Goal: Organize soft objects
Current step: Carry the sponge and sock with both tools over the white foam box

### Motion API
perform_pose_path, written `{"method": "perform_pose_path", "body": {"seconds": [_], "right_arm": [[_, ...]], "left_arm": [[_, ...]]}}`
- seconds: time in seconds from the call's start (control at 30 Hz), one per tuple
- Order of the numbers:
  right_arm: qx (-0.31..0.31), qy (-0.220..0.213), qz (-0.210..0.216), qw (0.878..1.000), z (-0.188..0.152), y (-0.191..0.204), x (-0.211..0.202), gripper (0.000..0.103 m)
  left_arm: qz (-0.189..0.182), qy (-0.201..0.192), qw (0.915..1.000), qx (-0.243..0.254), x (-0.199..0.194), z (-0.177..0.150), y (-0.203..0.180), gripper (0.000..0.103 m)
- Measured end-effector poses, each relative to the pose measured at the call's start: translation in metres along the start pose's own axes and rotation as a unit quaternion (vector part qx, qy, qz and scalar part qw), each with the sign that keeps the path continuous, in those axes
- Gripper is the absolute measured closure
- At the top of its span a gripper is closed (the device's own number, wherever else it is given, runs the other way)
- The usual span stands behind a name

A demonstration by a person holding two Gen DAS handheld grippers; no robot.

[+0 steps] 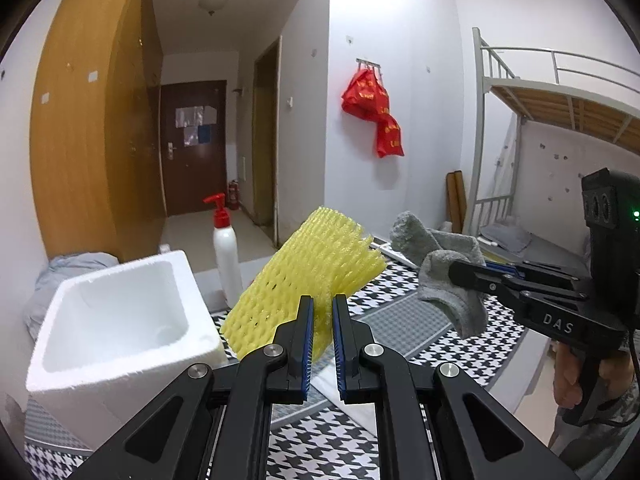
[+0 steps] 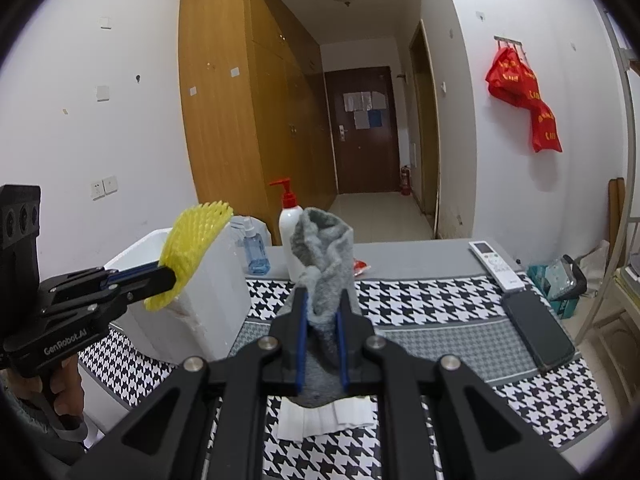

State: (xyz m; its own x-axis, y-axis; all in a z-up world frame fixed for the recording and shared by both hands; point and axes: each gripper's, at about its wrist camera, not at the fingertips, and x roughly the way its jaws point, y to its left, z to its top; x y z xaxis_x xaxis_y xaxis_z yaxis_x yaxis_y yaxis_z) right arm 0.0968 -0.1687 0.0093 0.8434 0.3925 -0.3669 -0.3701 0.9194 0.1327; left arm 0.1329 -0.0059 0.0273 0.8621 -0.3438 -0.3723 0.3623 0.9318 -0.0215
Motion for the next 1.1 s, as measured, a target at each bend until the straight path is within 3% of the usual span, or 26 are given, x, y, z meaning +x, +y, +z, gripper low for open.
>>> {"method": "perform_pose_path", "body": {"seconds": [0.57, 1.1], "right_arm": [[-0.011, -0.024, 0.011, 1.0, 0.015, 0.001, 0.003, 0.088], [-0.03, -0.026, 0.082, 0.996, 0.031, 0.035, 0.027, 0.088]], "left_arm": [[0.048, -0.041, 0.998, -0.001, -0.017, 0.02, 0.018, 0.093], [0.119, -0.043, 0.9917, -0.021, -0.029, 0.018, 0.05, 0.093]]}}
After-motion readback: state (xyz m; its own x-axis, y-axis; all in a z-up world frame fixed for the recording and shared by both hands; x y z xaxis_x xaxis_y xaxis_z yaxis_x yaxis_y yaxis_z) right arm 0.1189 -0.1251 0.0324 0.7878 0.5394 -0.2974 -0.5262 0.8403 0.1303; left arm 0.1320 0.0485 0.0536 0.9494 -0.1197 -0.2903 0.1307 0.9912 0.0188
